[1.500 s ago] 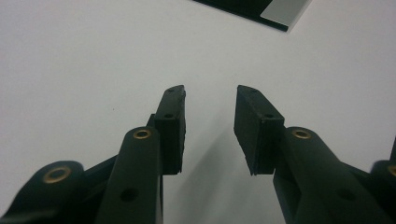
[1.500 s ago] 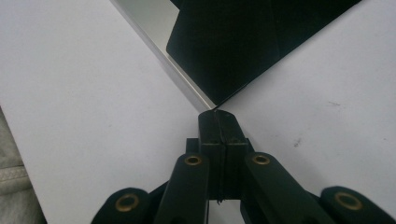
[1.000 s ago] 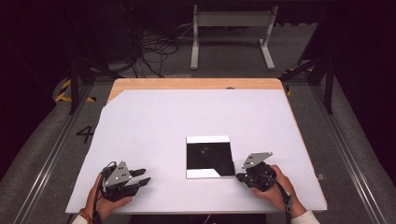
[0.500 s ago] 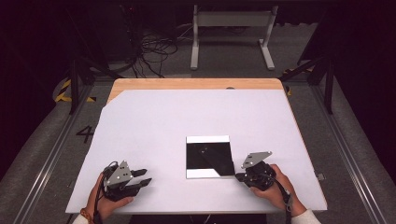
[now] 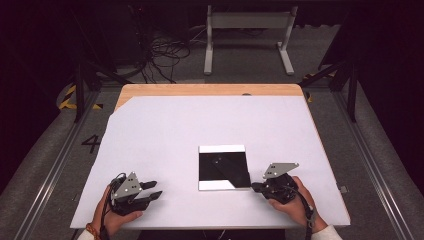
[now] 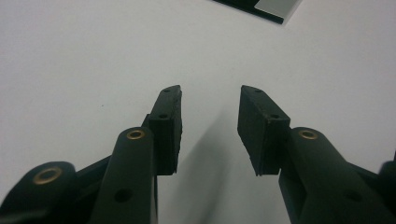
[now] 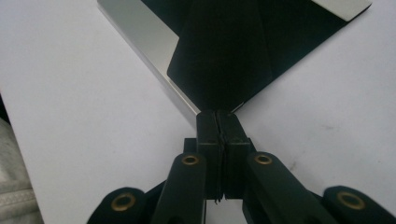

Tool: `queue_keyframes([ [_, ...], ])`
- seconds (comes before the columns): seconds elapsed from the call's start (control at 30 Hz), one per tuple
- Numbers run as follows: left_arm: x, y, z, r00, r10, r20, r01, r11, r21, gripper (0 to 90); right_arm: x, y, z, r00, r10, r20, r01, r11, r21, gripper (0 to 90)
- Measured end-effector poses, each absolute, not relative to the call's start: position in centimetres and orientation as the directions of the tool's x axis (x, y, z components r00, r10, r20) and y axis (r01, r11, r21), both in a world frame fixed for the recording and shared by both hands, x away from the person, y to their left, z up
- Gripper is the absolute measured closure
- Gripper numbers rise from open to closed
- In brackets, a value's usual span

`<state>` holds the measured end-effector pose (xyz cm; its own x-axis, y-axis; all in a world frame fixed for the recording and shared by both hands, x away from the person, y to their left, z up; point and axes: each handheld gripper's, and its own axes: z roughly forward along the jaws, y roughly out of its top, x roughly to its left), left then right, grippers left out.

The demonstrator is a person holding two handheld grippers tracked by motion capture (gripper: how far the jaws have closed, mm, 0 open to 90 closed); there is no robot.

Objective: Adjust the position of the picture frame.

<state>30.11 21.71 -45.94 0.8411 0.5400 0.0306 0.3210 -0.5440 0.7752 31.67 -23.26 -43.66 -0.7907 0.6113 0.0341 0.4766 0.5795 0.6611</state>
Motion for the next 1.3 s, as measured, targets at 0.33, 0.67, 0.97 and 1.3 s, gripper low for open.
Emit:
queue_keyframes([
  [0.33,30.1,21.7,-46.0,0.841,0.54,0.029,0.324,-0.546,0.772,60.4,31.8,-23.0,-43.7,-0.796,0.605,-0.005,0.49,0.65,0.581,90.0],
  [0.67,30.2,21.7,-46.1,0.843,0.538,0.02,0.331,-0.548,0.768,59.6,32.2,-21.9,-43.8,-0.809,0.587,-0.026,0.475,0.681,0.557,88.2],
  [0.97,30.2,21.7,-46.0,0.842,0.539,0.021,0.33,-0.545,0.771,59.7,32.1,-22.1,-43.9,-0.808,0.589,-0.026,0.469,0.669,0.577,88.4],
  [1.3,30.2,21.7,-46.0,0.845,0.535,0.023,0.325,-0.546,0.772,59.5,32.0,-22.2,-44.0,-0.805,0.593,-0.022,0.468,0.658,0.59,88.0],
])
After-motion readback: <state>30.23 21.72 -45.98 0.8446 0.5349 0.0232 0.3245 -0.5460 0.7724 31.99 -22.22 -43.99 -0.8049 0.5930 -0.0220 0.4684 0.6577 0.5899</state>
